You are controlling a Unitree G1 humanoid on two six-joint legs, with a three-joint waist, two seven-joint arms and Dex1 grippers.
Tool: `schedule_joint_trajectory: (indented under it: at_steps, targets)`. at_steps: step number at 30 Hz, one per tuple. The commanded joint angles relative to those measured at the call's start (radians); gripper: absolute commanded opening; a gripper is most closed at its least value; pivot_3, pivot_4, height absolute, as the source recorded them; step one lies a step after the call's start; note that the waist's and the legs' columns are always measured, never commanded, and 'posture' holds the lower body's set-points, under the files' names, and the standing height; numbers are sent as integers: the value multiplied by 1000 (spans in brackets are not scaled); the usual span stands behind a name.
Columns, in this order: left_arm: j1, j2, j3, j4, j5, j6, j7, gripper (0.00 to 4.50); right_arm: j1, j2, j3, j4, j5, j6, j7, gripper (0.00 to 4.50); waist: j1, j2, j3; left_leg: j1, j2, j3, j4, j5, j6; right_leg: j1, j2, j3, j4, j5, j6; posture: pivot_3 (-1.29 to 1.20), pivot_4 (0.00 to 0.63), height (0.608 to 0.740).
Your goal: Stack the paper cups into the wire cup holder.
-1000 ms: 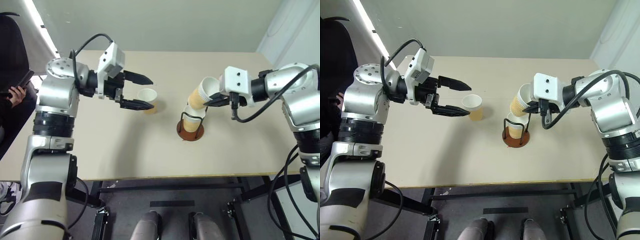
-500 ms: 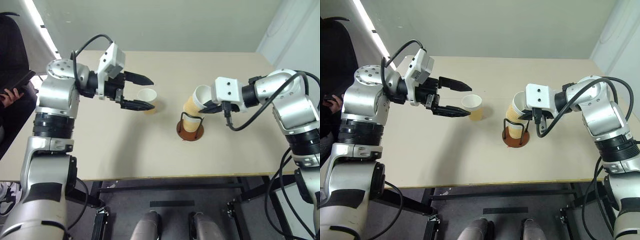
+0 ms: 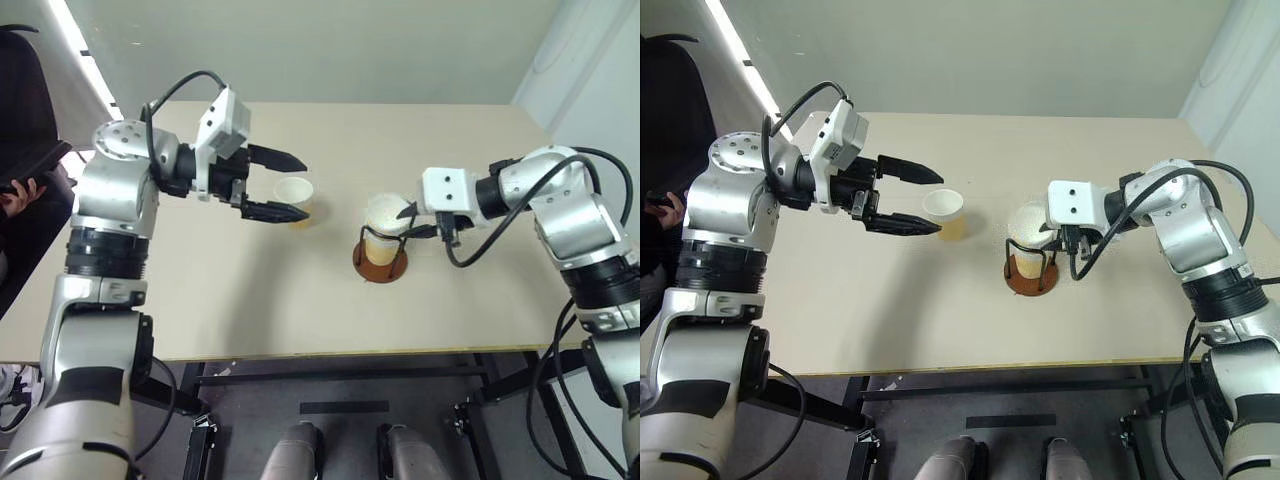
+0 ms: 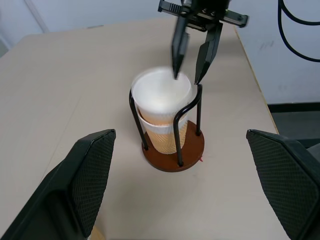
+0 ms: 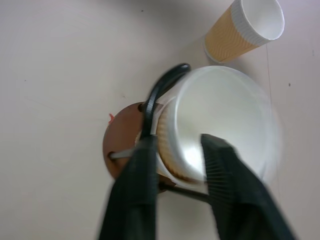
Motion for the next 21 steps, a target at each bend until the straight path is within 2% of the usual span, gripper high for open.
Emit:
schedule_joint_trajectory:
  at_steps: [1, 4, 11, 21]
  targets:
    - [-5, 12, 8, -37, -12, -2, 6, 4500, -42, 5, -35, 4, 1, -7, -15, 2476, 0, 0, 0, 0, 0, 0, 0, 0, 0, 0, 0, 0, 0, 0, 0, 0, 150, 740]
    - [-4, 8, 6, -33, -8, -8, 14, 4500, -76, 19, -70, 21, 29, 32, -31, 3503, 0, 0, 0, 0, 0, 0, 0, 0, 0, 0, 0, 0, 0, 0, 0, 0, 150, 740]
    - [-40, -23, 1, 48, 66, -131, 125, 4500, -166, 38, -202, 26, 146, 192, -84, 3503, 1, 0, 0, -1, 0, 0, -1, 0, -1, -1, 0, 0, 0, -1, -1, 0, 150, 740]
    - [-144, -33, -106, 322, 318, -496, 308, 4500, -125, 9, -331, -161, 365, 446, -101, 3503, 1, 0, 0, -2, 0, -1, -3, 0, -4, -3, 0, 0, -1, -2, -3, 0, 150, 740]
